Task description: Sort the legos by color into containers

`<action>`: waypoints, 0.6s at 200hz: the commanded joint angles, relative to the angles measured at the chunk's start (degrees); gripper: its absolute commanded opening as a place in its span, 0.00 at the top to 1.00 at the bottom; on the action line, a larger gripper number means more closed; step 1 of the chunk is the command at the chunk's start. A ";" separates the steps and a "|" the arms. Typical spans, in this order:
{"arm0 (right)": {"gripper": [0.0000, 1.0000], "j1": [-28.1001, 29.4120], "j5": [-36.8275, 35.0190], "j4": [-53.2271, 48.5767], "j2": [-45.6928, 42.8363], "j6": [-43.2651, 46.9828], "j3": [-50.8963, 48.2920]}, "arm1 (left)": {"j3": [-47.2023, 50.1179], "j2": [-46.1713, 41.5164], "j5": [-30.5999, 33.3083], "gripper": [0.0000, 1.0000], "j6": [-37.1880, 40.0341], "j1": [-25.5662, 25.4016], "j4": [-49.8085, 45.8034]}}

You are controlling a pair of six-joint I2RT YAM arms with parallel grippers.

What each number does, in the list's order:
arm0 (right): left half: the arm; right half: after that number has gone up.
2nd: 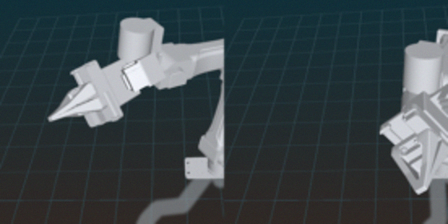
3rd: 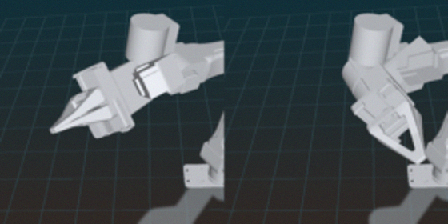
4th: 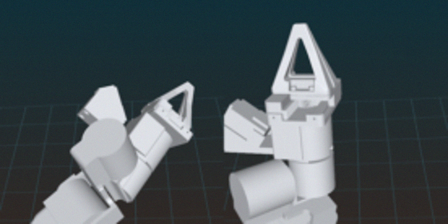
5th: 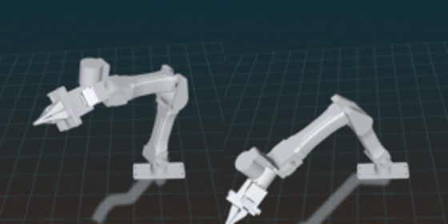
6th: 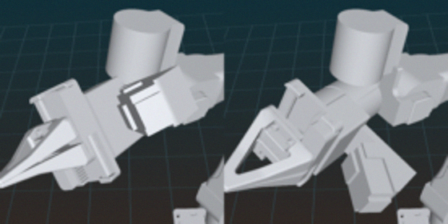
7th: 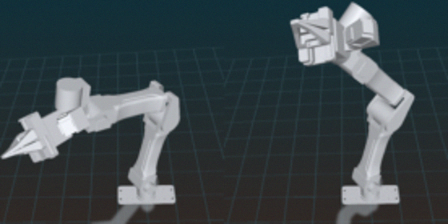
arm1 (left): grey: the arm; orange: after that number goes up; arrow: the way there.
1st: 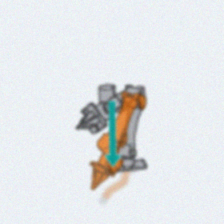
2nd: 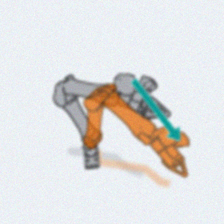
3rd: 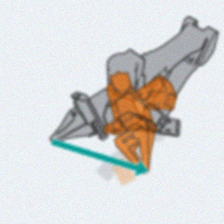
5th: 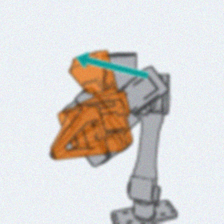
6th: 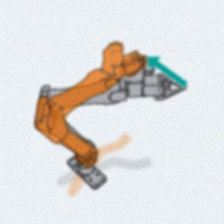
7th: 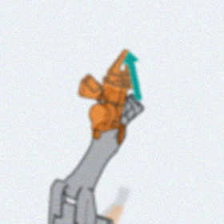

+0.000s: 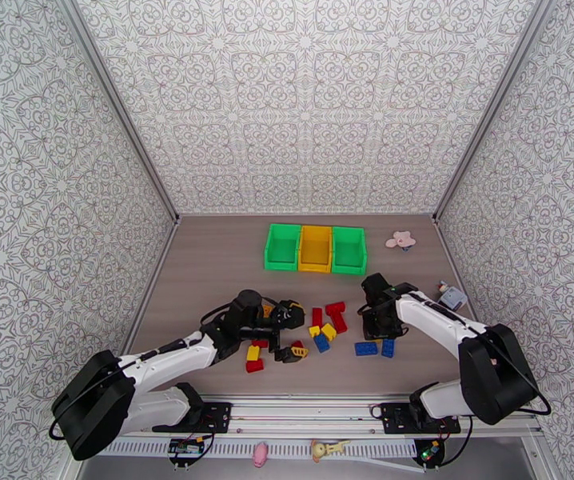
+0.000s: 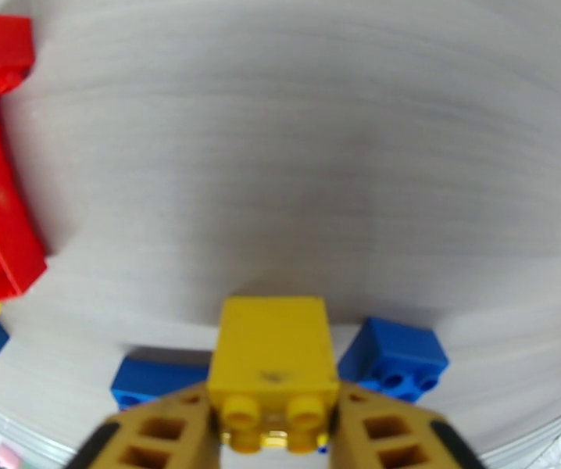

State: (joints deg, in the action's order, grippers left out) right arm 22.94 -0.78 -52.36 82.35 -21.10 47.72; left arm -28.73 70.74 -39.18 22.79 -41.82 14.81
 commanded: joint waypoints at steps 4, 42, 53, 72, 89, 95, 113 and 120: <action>0.72 0.42 0.49 0.43 -1.84 0.56 1.58 | 0.87 0.55 0.50 0.00 0.77 -0.45 1.48; 0.78 0.44 2.18 2.36 -6.23 1.49 1.59 | 1.62 1.26 0.73 0.00 -1.86 -0.45 5.21; 0.78 0.44 2.76 3.50 -7.57 1.02 1.76 | 1.32 1.57 0.98 0.00 -2.32 -0.23 5.14; 0.79 0.44 2.01 4.93 -8.91 0.75 2.86 | 1.21 1.26 2.87 0.00 -4.55 -0.28 5.75; 0.80 0.44 0.51 5.03 -9.13 2.02 5.25 | 2.16 -0.15 6.63 0.00 -7.78 -1.29 8.02; 0.80 0.43 -0.30 5.39 -9.13 2.31 6.13 | 2.43 -0.57 8.42 0.00 -8.69 -1.79 8.29; 0.80 0.36 -2.25 7.50 -9.00 3.30 8.81 | 2.27 -1.20 13.26 0.00 -10.31 -3.06 7.17; 0.80 0.35 -2.85 8.42 -8.64 3.79 9.94 | 2.27 -1.27 14.99 0.00 -10.92 -3.55 7.09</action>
State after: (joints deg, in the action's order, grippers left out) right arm 22.94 -0.38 -47.94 74.19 -19.42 53.25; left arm -27.20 70.91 -31.86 16.10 -43.66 20.67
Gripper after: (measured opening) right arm 0.304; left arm 0.996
